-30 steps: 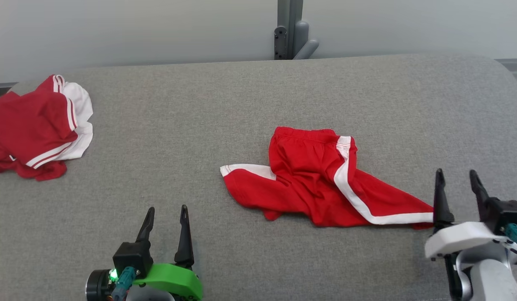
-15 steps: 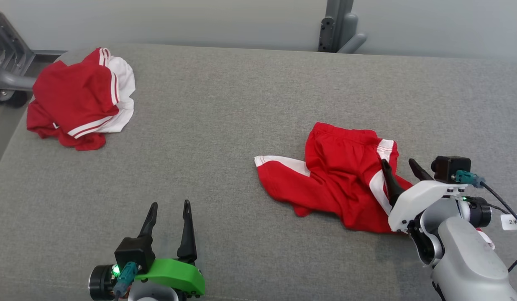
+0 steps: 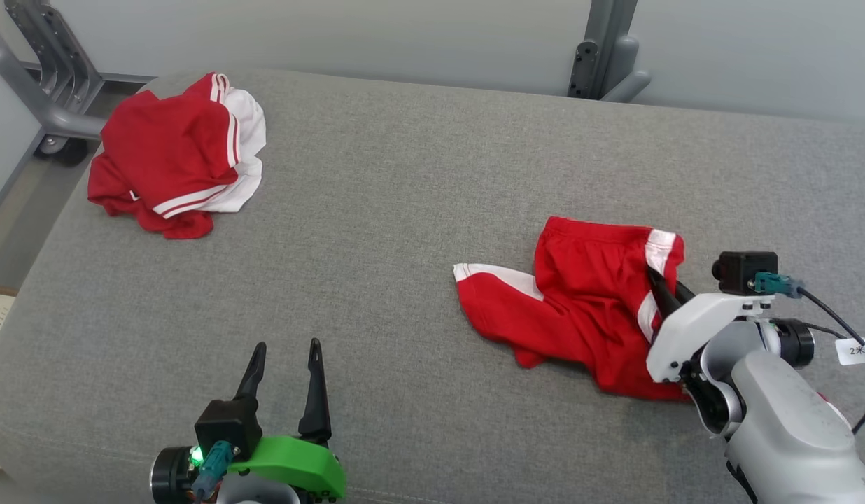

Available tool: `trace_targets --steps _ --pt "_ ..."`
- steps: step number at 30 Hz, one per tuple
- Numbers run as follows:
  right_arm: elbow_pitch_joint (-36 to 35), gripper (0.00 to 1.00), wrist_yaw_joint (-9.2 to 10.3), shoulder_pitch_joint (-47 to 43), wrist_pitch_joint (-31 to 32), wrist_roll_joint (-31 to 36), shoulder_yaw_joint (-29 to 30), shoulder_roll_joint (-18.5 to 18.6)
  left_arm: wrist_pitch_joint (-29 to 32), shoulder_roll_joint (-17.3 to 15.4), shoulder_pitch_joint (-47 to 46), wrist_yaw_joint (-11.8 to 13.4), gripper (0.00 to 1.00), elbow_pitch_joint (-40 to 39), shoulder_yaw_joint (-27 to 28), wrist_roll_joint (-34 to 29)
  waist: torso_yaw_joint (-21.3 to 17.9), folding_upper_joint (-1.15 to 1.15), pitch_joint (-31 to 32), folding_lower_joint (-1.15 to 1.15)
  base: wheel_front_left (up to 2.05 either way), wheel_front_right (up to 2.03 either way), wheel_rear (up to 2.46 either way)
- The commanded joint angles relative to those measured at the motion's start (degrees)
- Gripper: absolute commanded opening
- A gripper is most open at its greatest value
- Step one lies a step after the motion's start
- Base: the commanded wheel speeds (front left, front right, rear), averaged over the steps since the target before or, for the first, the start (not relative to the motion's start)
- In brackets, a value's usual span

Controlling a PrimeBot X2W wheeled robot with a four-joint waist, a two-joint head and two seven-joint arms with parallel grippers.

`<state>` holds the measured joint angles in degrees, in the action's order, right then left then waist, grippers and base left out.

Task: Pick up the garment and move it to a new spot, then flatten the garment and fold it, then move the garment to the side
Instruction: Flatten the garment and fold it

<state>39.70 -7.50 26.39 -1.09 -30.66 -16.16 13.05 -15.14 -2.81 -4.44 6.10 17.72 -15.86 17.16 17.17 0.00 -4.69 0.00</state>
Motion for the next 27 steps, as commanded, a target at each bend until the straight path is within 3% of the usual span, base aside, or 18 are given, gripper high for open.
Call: trace_targets --steps 1,8,14,20,27 --pt "-1.44 0.0 0.02 1.08 -2.38 0.46 -1.58 0.05 0.02 -0.15 0.65 0.09 1.0 0.16 0.22 -0.48 -0.17 0.0 0.73 0.0 0.0 0.0 0.0" --pt "-8.92 0.0 0.02 1.35 -5.97 0.42 -11.08 1.09 0.02 -0.15 1.49 -0.56 1.0 0.81 0.19 -1.47 -0.37 0.0 2.72 0.0 0.0 0.0 0.0" --pt "-15.66 0.0 0.01 0.38 -3.29 -2.48 -20.48 3.76 0.02 -0.15 1.56 -0.99 1.0 1.11 -0.01 -1.6 0.21 0.0 3.38 0.0 0.0 0.0 0.0" --pt "-24.59 0.0 0.02 0.9 1.02 -11.04 -31.36 8.73 0.02 -0.15 1.56 -1.2 1.0 1.16 0.44 -1.84 1.14 0.0 3.26 0.0 0.0 0.0 0.0" --pt "-23.01 0.0 0.02 3.71 2.43 -17.38 -38.11 10.97 0.02 -0.15 0.57 -1.23 1.0 0.94 0.25 -1.51 2.38 0.0 2.18 0.0 0.0 0.0 0.0"
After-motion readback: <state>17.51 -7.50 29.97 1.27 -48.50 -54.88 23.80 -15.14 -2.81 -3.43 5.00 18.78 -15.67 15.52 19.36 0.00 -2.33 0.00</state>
